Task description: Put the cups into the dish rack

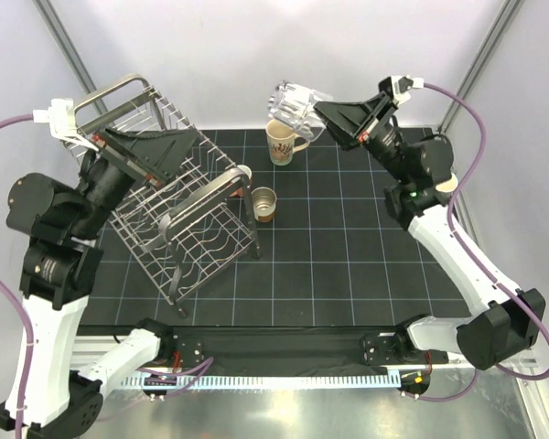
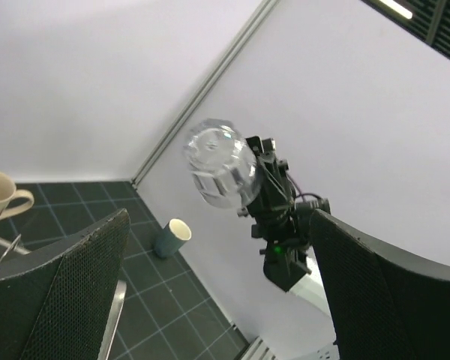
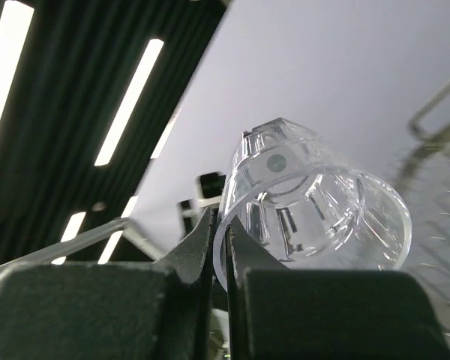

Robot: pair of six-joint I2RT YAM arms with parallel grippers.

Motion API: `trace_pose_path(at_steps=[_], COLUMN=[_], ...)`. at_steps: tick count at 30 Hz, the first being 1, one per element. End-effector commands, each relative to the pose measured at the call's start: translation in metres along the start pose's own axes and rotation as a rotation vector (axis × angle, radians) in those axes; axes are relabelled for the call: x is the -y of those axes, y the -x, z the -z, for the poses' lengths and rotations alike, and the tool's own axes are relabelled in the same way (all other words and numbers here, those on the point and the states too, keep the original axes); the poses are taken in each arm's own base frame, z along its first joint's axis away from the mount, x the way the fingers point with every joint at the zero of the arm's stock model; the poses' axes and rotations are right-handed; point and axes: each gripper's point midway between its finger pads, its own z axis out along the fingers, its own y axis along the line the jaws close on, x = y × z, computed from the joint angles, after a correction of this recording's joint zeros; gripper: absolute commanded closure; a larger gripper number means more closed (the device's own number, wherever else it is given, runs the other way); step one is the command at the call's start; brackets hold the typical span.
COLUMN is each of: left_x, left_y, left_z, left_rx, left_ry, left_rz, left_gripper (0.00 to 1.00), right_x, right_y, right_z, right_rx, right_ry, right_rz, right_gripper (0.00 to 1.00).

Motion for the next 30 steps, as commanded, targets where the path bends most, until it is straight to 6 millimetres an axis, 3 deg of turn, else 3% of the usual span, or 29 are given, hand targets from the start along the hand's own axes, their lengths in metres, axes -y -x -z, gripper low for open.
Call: trace_pose_path(at_steps=[1,4,10,19,23,30], left_x=[0.025,0.030,0.039,0.044,0.035,0.037], left_y=[0.022,0.032,0.036,0.014,0.003,0.001], left_z=[-0.011,-0.014,-0.022,-0.016,-0.022,-0.030], left_rx=[0.095,0.165,0.200,0.158,0.126,0.127], left_ry=[-0.134,-0.174,-0.266,-0.363,-0.358,-0.386], left_rz=[0.007,0.031,0.014,-0.159,-0.159,-0.166], left_gripper=[0.00,0.00,0.00,0.00,0.00,0.00], right_x=[-0.088,-0.101,-0.105,-0.096,-0.098,-0.086], right_y=[-0.011,-0.024,-0.048,-0.065,-0.075,-0.092], right_z=[0.005,0.001,-0.017,-0.040,-0.048,-0.063], right_rx=[0.022,0.020,0.014,0.024,-0.006,-0.046], right_ry=[0.380,0.461,0.512,0.521,0.520,0.489], right_rz=[-0.092,-0.149,-0.232,-0.326,-0.344,-0.397], right_gripper=[0.96,0.96,0.96,0.96,0.96,0.96])
